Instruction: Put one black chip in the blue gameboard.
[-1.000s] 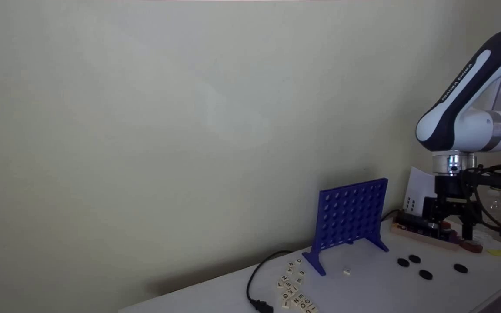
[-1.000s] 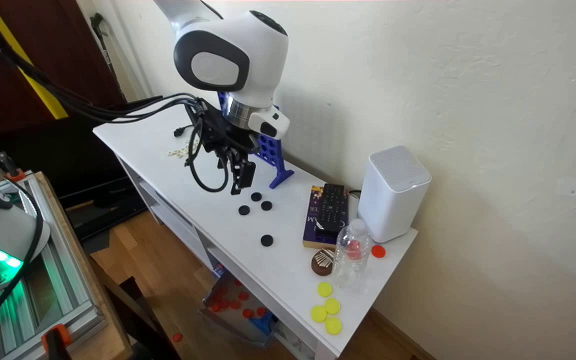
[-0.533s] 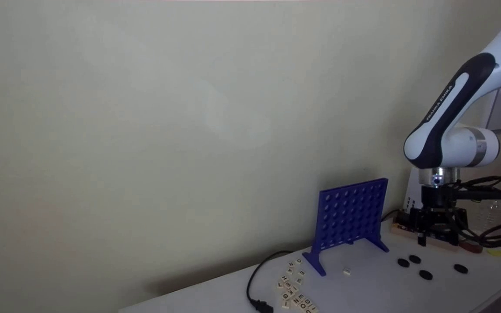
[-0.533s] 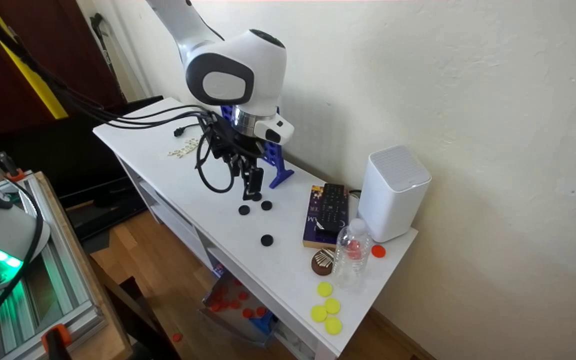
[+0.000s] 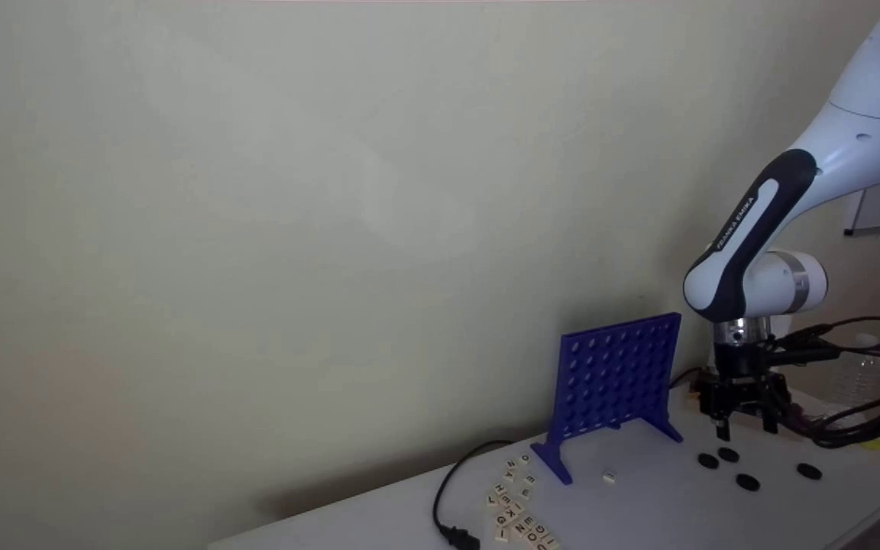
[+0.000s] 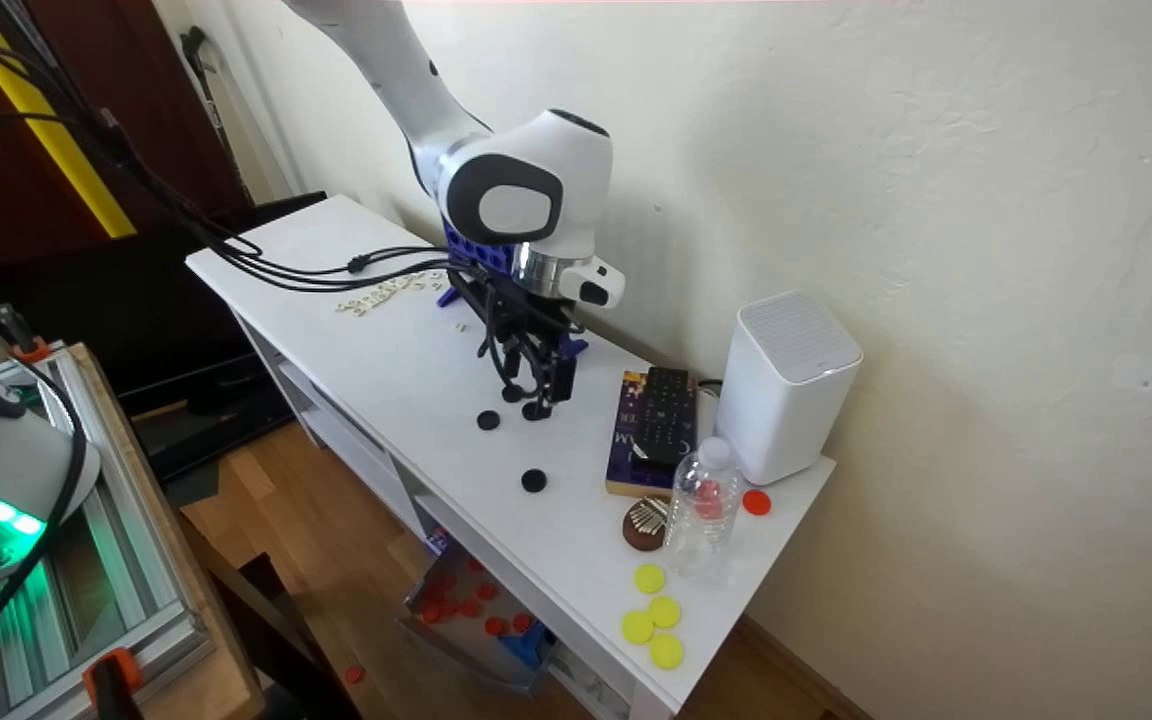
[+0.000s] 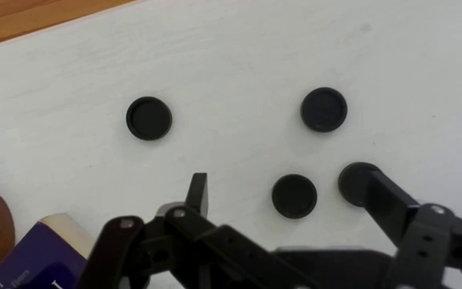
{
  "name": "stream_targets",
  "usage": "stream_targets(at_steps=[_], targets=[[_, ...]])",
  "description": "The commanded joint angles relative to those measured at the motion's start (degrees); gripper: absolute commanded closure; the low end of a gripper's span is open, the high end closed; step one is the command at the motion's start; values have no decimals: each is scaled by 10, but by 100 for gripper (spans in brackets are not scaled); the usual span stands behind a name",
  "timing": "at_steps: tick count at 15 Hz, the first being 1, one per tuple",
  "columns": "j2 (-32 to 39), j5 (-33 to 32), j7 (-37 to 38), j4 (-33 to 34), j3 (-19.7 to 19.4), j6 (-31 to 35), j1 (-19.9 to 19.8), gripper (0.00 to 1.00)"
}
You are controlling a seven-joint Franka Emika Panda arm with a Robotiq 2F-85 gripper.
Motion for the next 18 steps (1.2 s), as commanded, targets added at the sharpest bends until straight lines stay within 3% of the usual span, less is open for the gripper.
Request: stream_targets(at_steps=[1,8,9,10,14,16,18], targets=[[54,-23,-2,71,4,-29,-4,0],[106,-34,-16,123,8,-36,-6,0],[111,-33,-20,126,10,-38,-8,3],[116,-34,-21,131,10,-40,-8,20],[125,-35,-26,146,10,-52,-8,45],[126,-36,-26,151,9,-59,-8,51],[126,-38,-26,154,8,-64,-7,46]])
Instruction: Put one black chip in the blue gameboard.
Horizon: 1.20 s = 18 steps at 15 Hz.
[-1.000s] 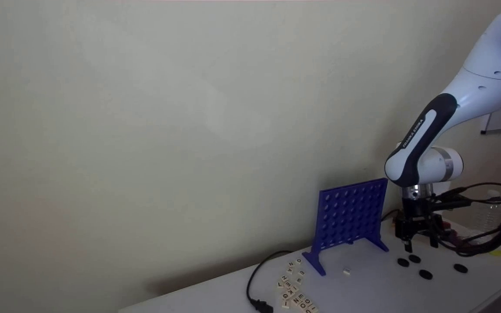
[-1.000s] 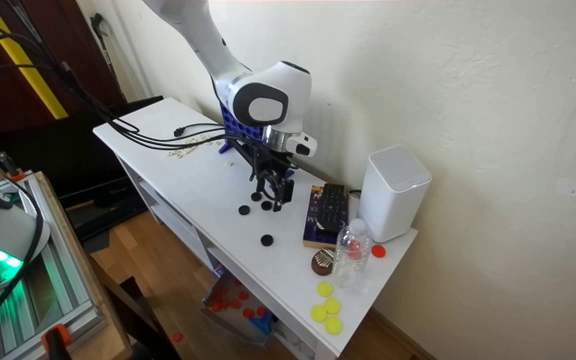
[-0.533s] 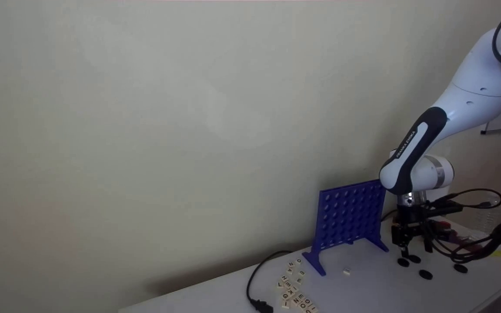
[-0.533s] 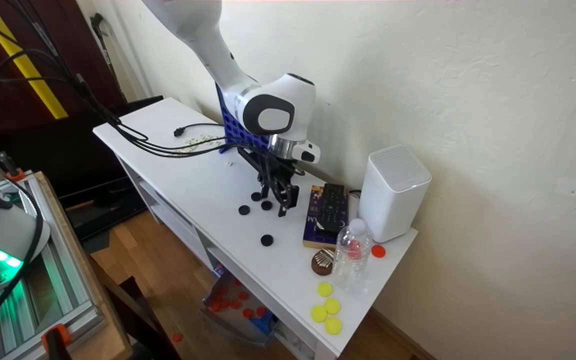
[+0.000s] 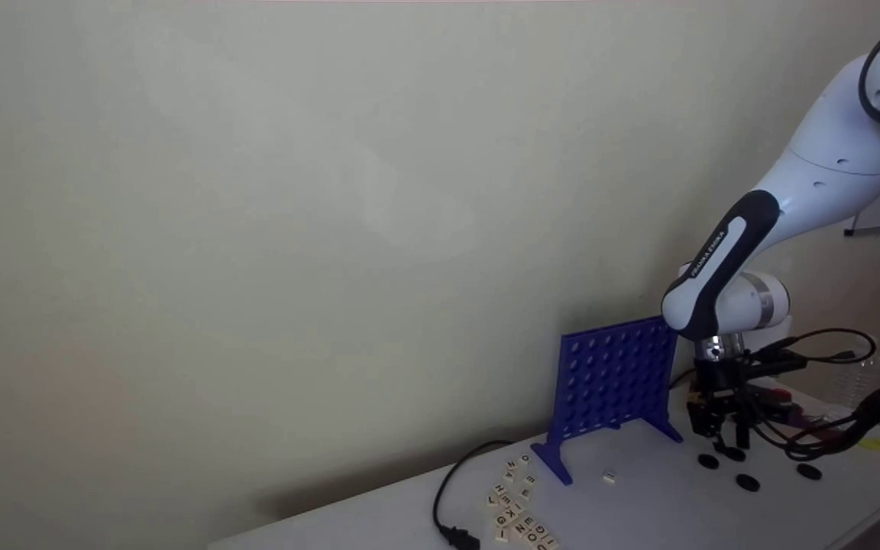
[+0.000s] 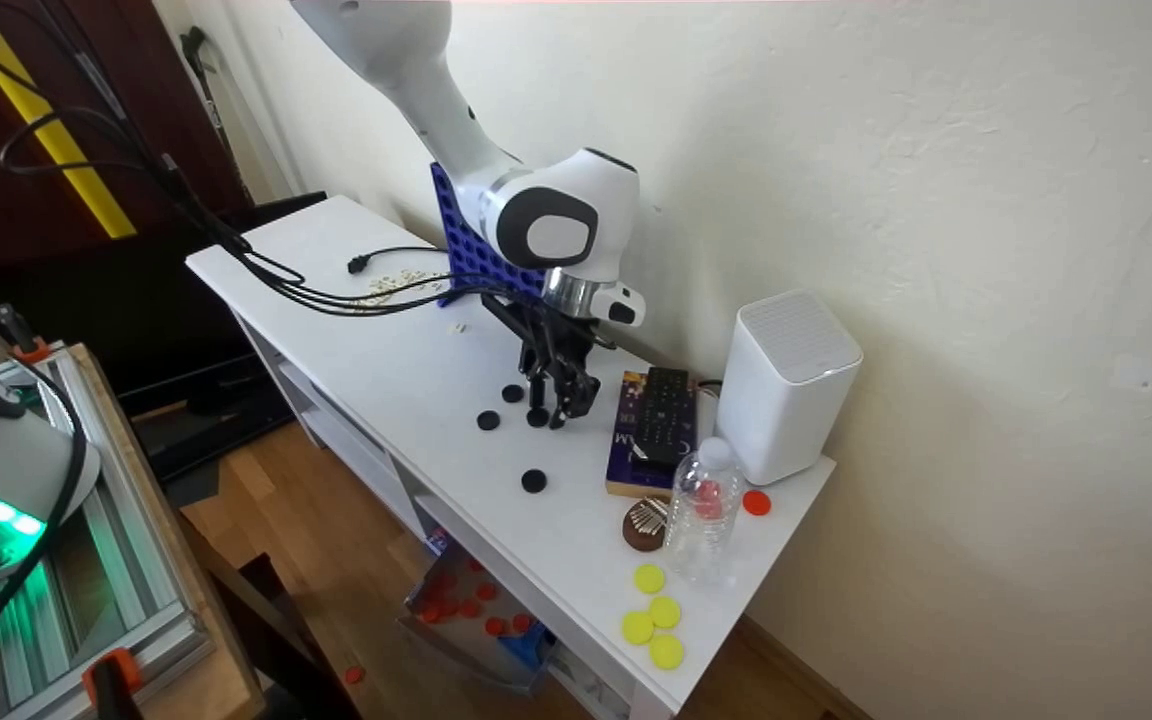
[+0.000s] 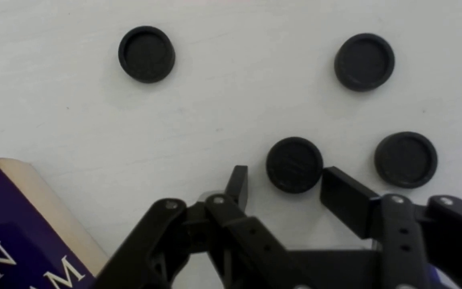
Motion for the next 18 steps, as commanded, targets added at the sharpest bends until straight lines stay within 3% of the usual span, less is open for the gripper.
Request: stream_targets(at_steps=[1,2,5,9,10,11,13,18], targets=[[23,-18,-1,28,3,-14,-5,32],[24,-23,0,30,0,-18,-2,21],[31,-44,-1,37,-6,-35,3,2],[42,-60,-1,48,-4,-48,5,0],[44,-60,0,50,-4,-49,5,2],[45,-60,0,52,-3,-51,5,25],[47,-63,0,56,-3,-55,5,29],[48,-69,0,66,-3,-69,5,65]])
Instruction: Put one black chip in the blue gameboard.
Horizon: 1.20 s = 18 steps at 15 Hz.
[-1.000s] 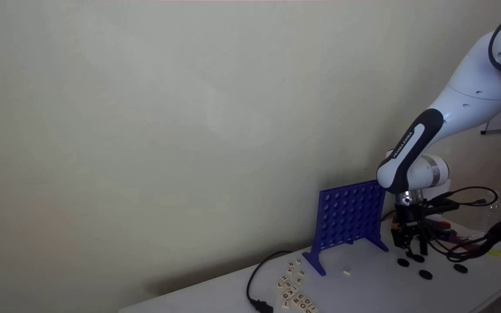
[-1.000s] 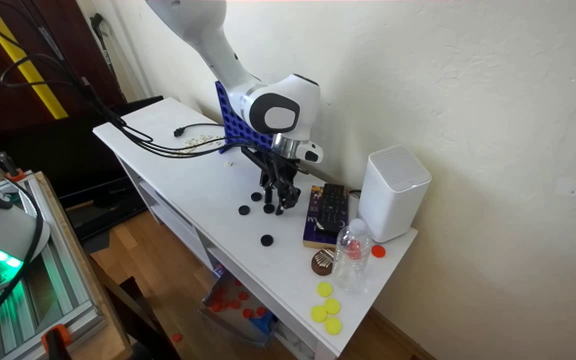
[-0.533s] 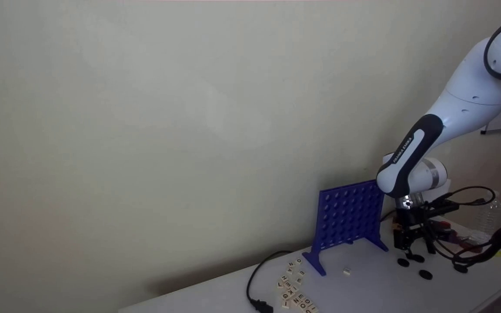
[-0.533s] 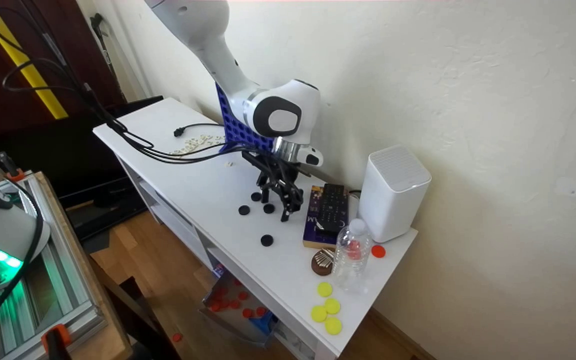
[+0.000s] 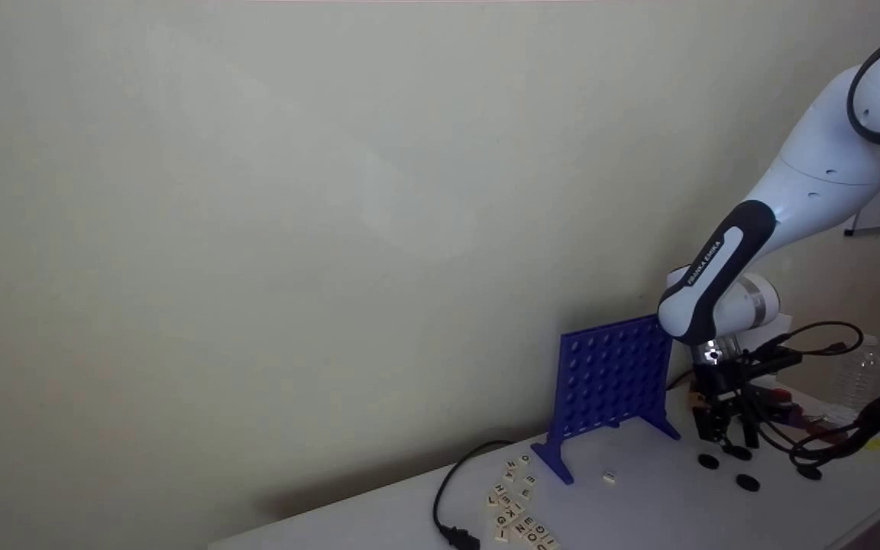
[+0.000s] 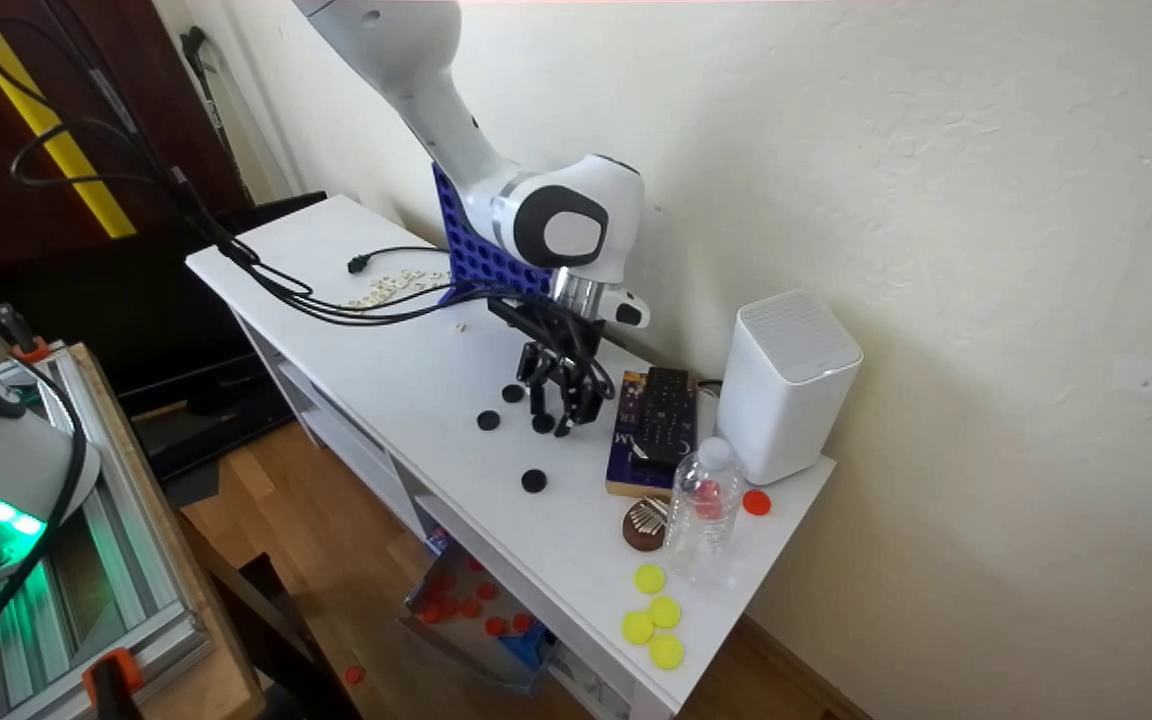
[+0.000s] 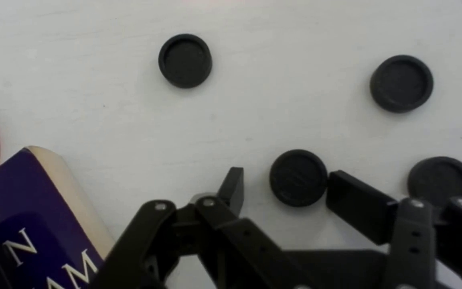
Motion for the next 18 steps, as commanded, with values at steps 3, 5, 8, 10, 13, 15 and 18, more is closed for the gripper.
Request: stream_targets(at_steps=[3,5,8,10,13,15,18], targets=[[24,-21,0,27,0,-20,2,83],[26,-26,0,31,-1,-25,2,90],[27,-30,1,29,-2,-24,3,67],[29,-28,0,30,-1,-24,1,58],[26,-27,-3,26,1,-24,0,38],[23,-29,-4,20,1,-25,3,24],[23,-28,5,13,0,-35,8,1]])
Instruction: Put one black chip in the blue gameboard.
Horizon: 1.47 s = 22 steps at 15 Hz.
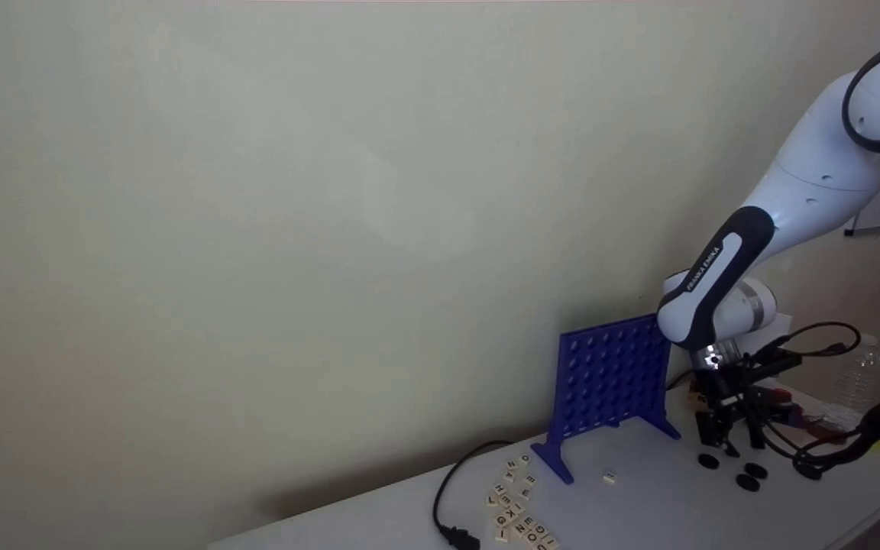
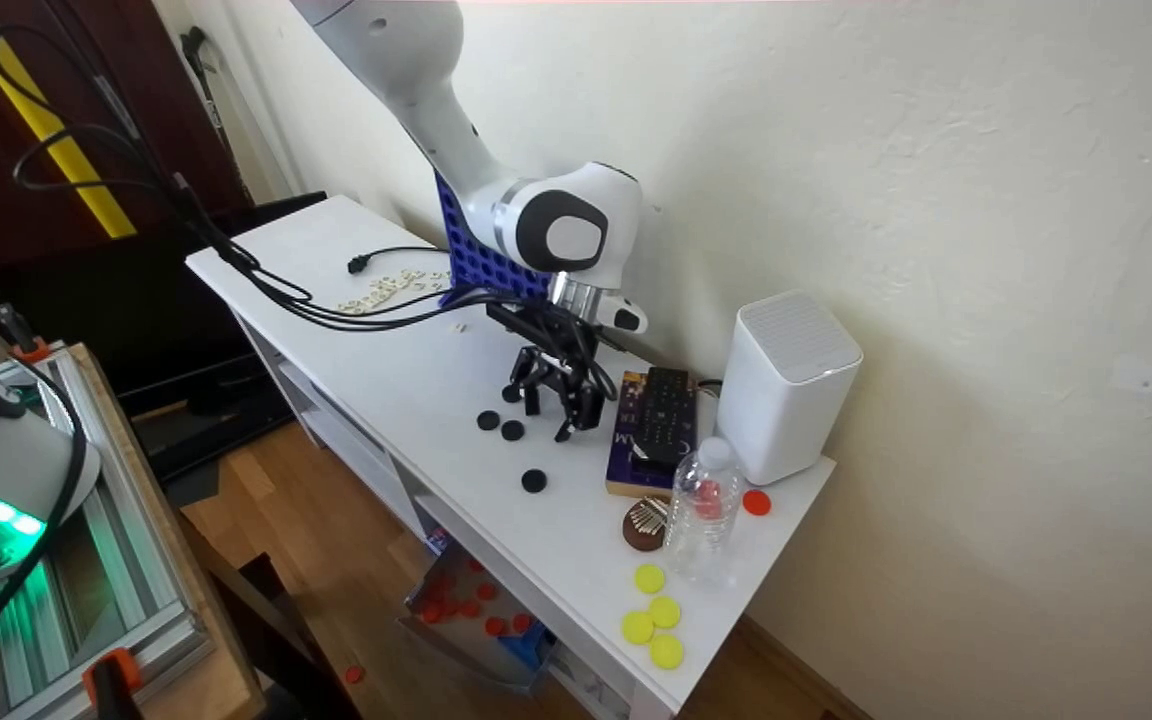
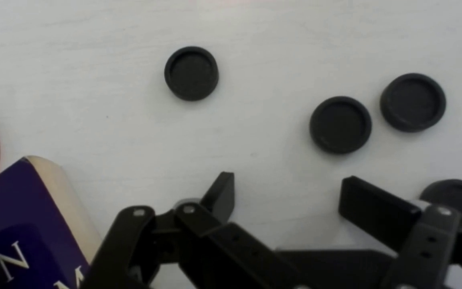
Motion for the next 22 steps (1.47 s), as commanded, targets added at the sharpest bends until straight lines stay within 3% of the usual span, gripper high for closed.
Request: stream_targets(at_steps=[1,9,15,22], targets=[[10,-8,6,-1,3,-17,5,0],[9,1,10,-12,9,-26,3,0],[-10,15,0,-36,23,-74,-8,0],[-6,42,14,-28,27,-55,-24,0]])
